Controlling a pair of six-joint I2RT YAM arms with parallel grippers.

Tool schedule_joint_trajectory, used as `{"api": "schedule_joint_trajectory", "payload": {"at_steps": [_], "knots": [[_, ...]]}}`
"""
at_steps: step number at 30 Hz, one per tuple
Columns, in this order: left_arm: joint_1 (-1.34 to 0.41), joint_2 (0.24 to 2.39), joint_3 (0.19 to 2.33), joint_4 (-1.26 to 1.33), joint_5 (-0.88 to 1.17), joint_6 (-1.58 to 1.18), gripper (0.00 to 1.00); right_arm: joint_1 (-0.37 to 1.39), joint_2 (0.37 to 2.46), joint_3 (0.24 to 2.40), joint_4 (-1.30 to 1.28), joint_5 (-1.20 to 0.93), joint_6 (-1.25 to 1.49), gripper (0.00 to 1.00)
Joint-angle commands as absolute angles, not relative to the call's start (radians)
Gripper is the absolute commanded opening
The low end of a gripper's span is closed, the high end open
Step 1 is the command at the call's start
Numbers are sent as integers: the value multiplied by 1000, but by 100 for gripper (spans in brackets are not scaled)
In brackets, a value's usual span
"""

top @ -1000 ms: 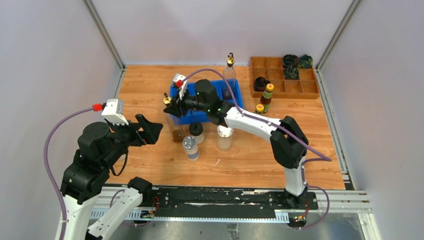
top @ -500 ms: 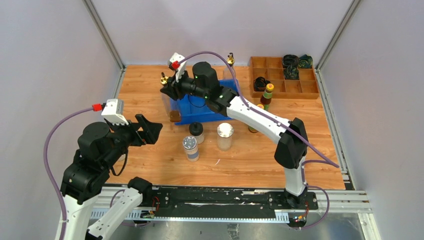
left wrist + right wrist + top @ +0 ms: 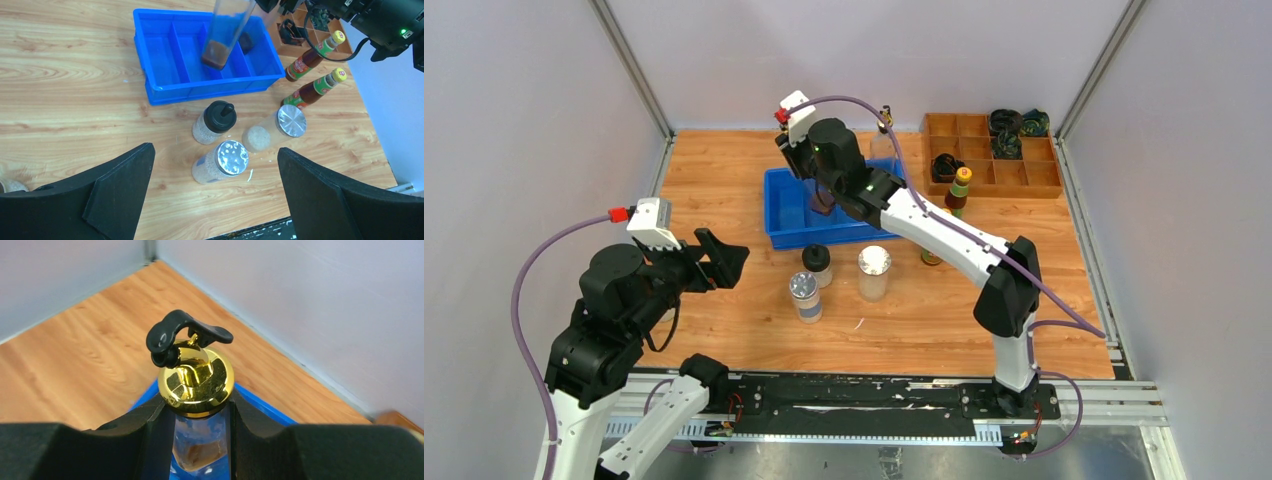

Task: Organize the condiment bottles
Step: Place the bottle in the storage box.

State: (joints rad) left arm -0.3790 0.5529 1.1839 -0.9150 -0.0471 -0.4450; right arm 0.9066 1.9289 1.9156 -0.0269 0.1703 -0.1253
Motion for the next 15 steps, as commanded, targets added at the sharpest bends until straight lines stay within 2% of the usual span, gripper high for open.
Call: {"api": "schedule_joint_trajectory", "payload": {"at_steps": [1,8,15], "knots": [[-385,551,1201,-915,-37,-439,100,889,1838,1956,69,441,-201,1],[-385,557,1196,-916,-32,-433,100,836,1759,1818,199,616,-212,3],[-385,570,1185,-913,-26,-433,100,749,1649,1659,224,665,-111,2]]}}
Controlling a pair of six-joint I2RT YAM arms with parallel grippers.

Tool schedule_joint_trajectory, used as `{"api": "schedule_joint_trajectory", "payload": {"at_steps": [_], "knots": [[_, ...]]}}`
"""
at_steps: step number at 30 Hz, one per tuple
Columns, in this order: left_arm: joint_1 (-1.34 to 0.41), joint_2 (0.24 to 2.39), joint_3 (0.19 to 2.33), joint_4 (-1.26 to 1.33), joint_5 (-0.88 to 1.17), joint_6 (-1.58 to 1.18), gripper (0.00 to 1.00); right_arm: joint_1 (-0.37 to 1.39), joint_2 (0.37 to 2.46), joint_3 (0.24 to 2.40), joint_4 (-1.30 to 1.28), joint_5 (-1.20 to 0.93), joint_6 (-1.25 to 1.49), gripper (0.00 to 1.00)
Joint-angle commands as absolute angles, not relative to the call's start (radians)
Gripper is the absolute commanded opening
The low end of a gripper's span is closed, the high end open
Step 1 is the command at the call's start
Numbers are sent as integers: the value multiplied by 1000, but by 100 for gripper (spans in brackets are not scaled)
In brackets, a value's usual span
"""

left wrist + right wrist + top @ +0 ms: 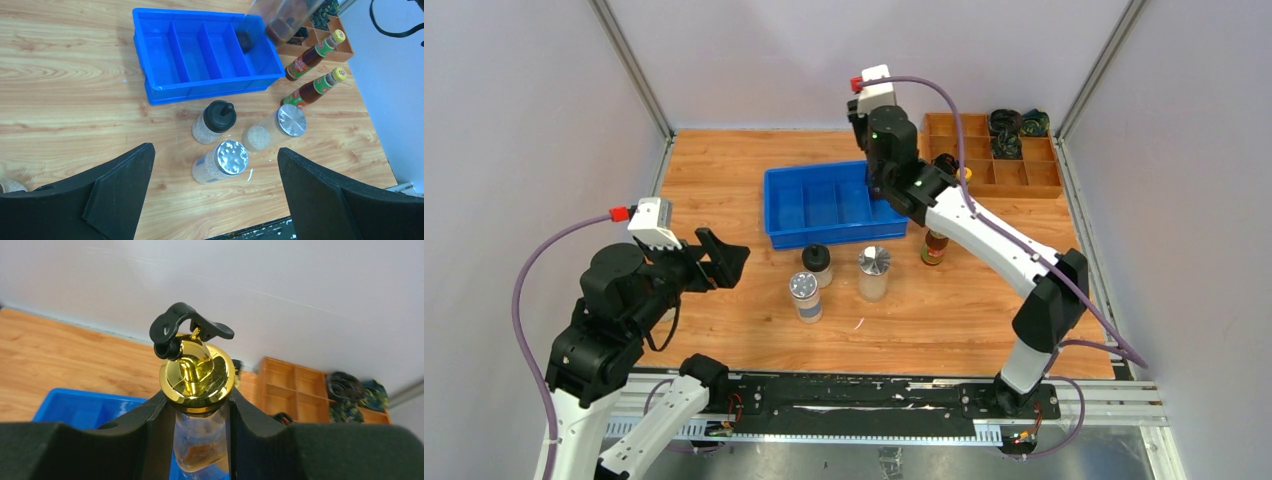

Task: Organize the condiment bottles
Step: Place the bottle in the storage box.

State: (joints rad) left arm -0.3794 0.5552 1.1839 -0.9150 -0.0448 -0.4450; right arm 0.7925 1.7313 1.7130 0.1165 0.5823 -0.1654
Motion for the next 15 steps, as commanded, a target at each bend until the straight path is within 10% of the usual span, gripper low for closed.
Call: {"api": "schedule_joint_trajectory", "payload": {"at_steps": [1,15], "knots": [[-385,574,1187,-913,-24,-434,100,739,1640,1640,228,668,-99,2],[-385,615,1209,-913,-24,-427,100,683,1647,1537,262,602,45,0]]}}
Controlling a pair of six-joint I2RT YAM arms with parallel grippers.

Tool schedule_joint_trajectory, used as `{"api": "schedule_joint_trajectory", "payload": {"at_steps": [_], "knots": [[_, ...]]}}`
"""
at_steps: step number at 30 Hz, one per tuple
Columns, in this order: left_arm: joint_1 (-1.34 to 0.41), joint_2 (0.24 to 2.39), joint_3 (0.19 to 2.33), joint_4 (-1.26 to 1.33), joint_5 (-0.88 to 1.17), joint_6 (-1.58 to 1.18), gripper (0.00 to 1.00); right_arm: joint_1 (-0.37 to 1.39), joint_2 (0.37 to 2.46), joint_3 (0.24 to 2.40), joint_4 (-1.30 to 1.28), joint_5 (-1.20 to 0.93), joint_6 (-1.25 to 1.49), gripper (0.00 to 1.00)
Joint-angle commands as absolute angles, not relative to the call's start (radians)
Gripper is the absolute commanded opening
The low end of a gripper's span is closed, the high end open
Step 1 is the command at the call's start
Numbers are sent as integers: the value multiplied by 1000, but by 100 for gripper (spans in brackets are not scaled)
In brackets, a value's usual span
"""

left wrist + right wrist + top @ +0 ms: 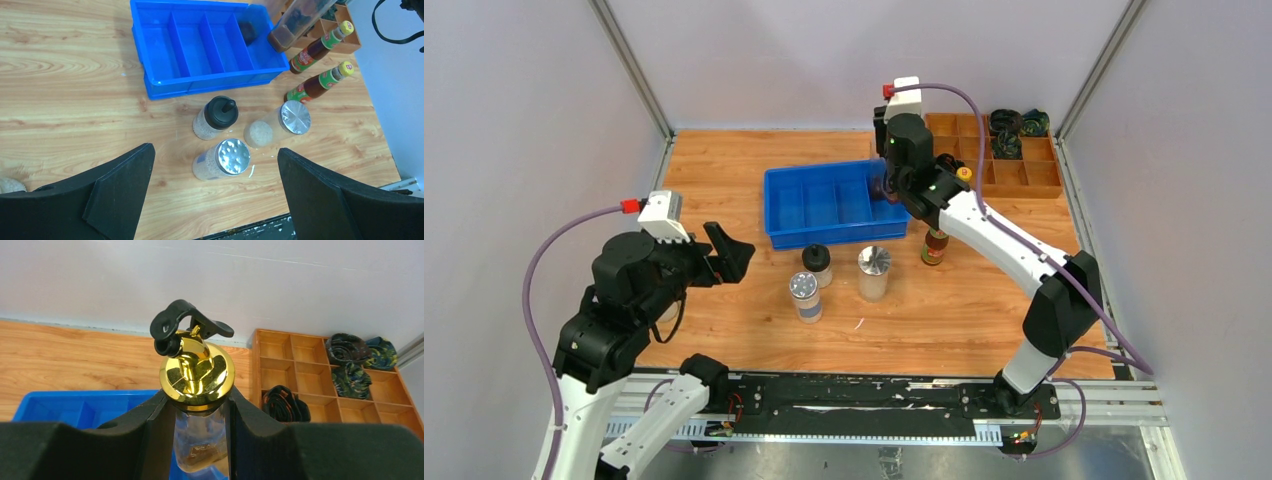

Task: Organize the condiment bottles
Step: Place the bottle in the storage box.

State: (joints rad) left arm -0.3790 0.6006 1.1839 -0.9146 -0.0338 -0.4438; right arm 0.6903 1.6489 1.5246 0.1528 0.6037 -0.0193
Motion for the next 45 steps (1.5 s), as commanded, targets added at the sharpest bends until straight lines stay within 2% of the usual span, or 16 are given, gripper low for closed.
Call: {"api": "schedule_joint_trajectory", "payload": {"at_steps": [1,21,36,41,44,45], "knots": [[-385,616,1209,-914,-26,-426,100,683,1652,1535,262,606,53,0],[-385,615,1192,-913,-26,-412,100,684,1649,1267,456,741,180,0],[-385,607,1171,-913,-35,-412,100,686,1723,1258,469,735,240,1],[-385,601,1169,-913,-36,-411,100,690,1722,1240,466,740,252,9],[-385,597,1168,-913,-34,-414,100,697,1711,1237,460,745,248,22],[-385,597,1166,-913,-34,-414,100,701,1709,1239,461,745,244,33]]}}
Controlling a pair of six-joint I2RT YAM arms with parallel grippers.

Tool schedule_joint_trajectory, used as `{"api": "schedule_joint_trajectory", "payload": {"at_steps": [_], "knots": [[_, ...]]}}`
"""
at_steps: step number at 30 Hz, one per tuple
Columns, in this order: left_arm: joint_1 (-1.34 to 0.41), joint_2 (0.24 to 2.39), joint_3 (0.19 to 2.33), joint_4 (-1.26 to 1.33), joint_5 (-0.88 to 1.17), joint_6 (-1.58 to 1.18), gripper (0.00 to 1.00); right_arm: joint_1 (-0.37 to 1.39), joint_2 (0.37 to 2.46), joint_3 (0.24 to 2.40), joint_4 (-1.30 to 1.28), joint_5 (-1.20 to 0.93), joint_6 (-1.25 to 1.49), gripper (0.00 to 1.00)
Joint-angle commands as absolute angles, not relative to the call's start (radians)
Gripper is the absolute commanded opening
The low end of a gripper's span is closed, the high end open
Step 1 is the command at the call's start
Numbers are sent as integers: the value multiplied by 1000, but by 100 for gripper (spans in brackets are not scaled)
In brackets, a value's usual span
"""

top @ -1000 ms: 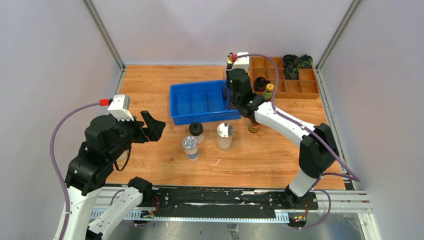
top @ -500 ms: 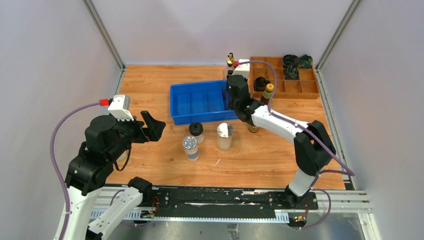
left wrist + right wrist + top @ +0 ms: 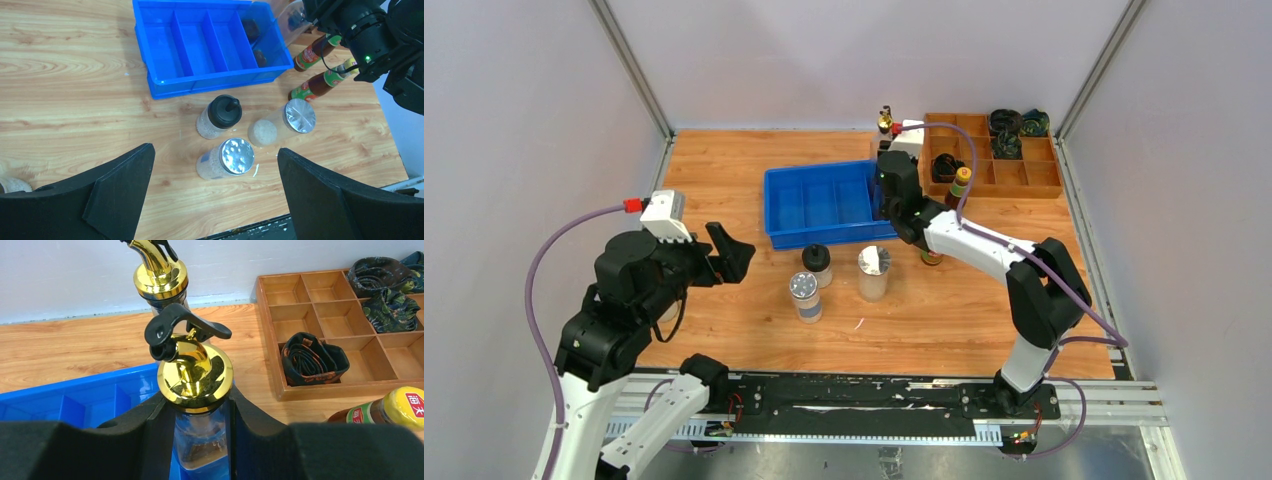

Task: Organize the condiment bottles
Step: Place the bottle in the storage box, then pick up the bottle from the center of the board.

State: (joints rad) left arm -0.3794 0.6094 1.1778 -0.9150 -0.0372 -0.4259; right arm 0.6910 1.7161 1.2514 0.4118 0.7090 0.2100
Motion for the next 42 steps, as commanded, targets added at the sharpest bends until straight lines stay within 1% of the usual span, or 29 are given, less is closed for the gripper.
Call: {"api": "schedule_joint_trajectory", "payload": {"at_steps": [1,7,8,10,12,14,18,19,24,29,31,36,39,42], "knots": [[-385,596,1165,-913,-34,-414,100,702,1705,1241,459,745,239,44],[-385,586,1157,-914,-32,-416,100,707,1683,1243,447,734,228,55],[-385,586,1156,-914,-33,-415,100,708,1678,1244,446,736,225,58],[-385,584,1152,-914,-34,-417,100,713,1669,1242,446,736,218,61],[-385,584,1148,-914,-35,-416,100,714,1657,1243,442,735,212,66],[-385,583,1143,-913,-38,-417,100,717,1645,1245,437,733,204,68],[-385,582,1139,-915,-40,-419,100,719,1618,1247,424,732,191,91],[-385,583,1138,-914,-40,-419,100,718,1612,1246,421,732,188,94],[-385,584,1128,-914,-46,-416,100,719,1576,1240,410,726,173,97],[-385,589,1116,-911,-50,-415,100,719,1482,1224,357,699,108,99],[-385,599,1104,-900,-43,-412,100,718,1429,1230,283,647,55,99],[-385,613,1048,-844,-35,-423,100,715,1313,1278,-51,458,-67,100],[-385,631,1019,-805,-67,-430,100,708,1209,1221,-174,369,-40,100],[-385,674,998,-760,-86,-433,100,690,1046,1113,-219,339,29,100]]}}
